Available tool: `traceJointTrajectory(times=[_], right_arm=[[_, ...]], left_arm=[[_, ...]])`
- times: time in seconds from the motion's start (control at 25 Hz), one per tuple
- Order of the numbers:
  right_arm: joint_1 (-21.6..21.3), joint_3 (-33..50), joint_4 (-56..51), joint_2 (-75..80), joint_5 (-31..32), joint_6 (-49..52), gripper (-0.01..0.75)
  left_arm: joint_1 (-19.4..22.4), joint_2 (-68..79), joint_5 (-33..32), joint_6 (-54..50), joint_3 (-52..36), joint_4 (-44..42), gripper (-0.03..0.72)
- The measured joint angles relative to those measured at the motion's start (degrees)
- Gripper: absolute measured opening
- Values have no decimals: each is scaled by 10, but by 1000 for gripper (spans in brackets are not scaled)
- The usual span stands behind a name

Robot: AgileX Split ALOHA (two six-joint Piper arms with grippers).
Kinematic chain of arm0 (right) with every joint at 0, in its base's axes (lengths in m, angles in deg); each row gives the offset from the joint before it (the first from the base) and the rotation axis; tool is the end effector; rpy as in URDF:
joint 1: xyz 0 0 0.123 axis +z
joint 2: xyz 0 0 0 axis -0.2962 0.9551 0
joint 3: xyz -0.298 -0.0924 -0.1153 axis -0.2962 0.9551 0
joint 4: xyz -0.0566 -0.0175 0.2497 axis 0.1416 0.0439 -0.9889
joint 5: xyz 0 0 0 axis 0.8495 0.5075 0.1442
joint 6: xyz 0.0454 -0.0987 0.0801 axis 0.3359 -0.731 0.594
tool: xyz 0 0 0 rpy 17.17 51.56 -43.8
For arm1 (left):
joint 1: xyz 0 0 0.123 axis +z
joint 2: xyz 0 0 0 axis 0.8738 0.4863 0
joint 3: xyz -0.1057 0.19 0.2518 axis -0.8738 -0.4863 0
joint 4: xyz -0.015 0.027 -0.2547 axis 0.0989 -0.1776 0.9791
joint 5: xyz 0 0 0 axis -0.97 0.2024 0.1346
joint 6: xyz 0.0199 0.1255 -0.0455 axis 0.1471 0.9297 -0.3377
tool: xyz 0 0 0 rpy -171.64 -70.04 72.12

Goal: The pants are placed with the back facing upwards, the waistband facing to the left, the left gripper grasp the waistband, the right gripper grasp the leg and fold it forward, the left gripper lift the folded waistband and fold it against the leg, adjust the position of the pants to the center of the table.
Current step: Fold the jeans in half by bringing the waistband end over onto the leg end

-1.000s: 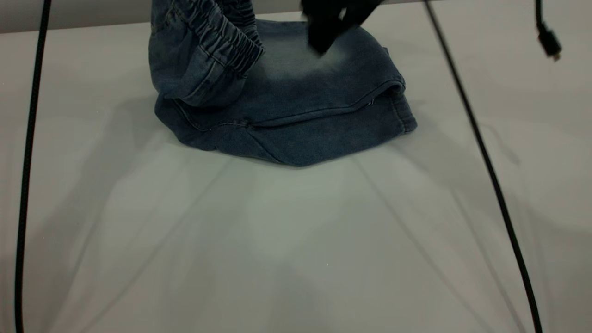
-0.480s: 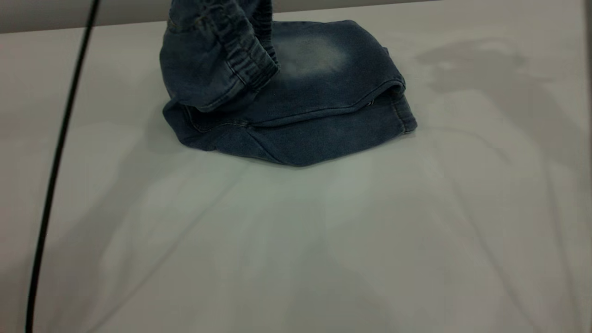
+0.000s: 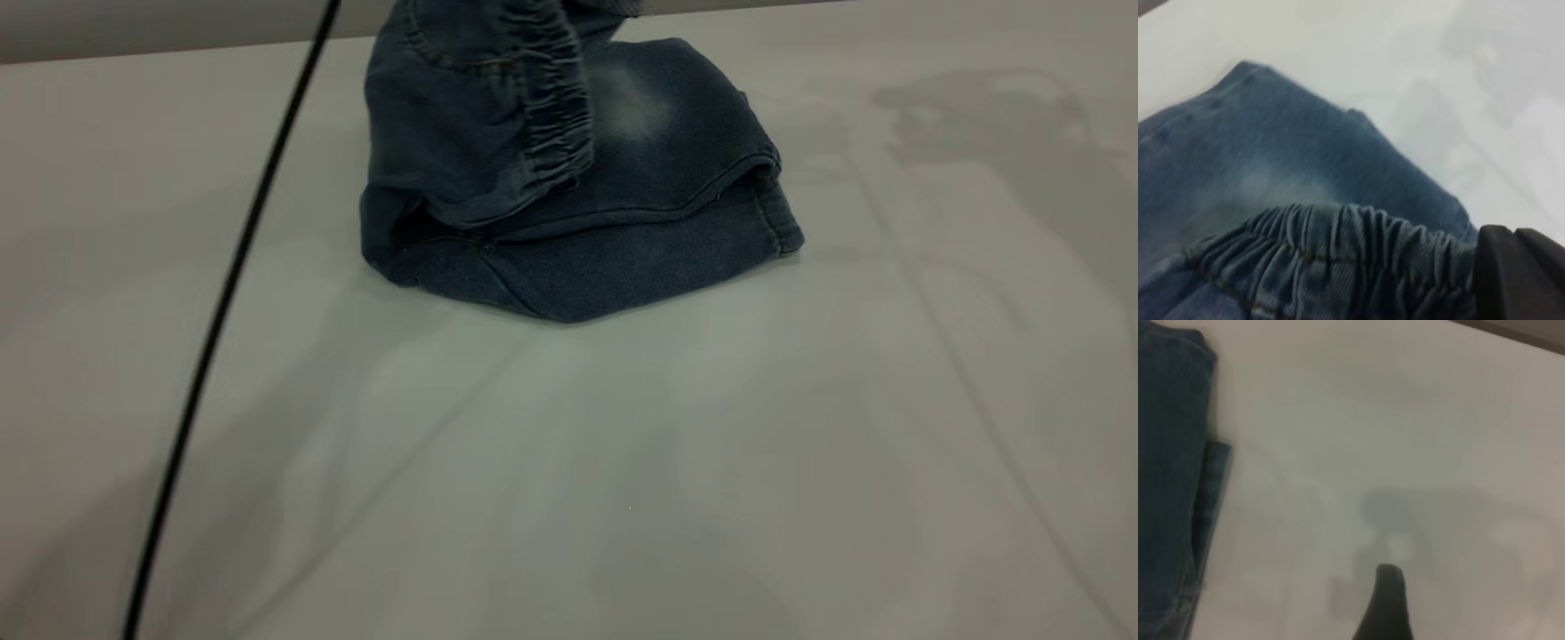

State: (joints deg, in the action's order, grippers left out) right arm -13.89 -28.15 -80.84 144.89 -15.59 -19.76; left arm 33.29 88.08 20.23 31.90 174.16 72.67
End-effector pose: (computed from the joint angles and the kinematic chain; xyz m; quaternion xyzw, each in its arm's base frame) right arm 0.5094 0.0363 0.2234 -0.1477 0.9487 -0.0019 0.2794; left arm 0.4873 -0.3066 0.2000 0.2932 0.8866 -0.2293 0.2745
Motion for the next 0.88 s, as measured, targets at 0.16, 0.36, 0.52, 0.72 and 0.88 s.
traceJointTrajectory(times=[0.16,0.36,0.52,0.72,0.88], right_arm=[[0,0,0,0,-1,0,533],[0,0,0,0,-1,0,533],[0,0,0,0,-3,0,533],[0,0,0,0,-4,2,533],[0,0,0,0,-10,2,533]], left_arm=[[-10,31,15,0,7,7,26],[-20,58,42,18,7,8,26],[-28,60,56,55,8,15,48],[-39,60,87,60,8,25,217],[-46,58,112,60,9,25,406]])
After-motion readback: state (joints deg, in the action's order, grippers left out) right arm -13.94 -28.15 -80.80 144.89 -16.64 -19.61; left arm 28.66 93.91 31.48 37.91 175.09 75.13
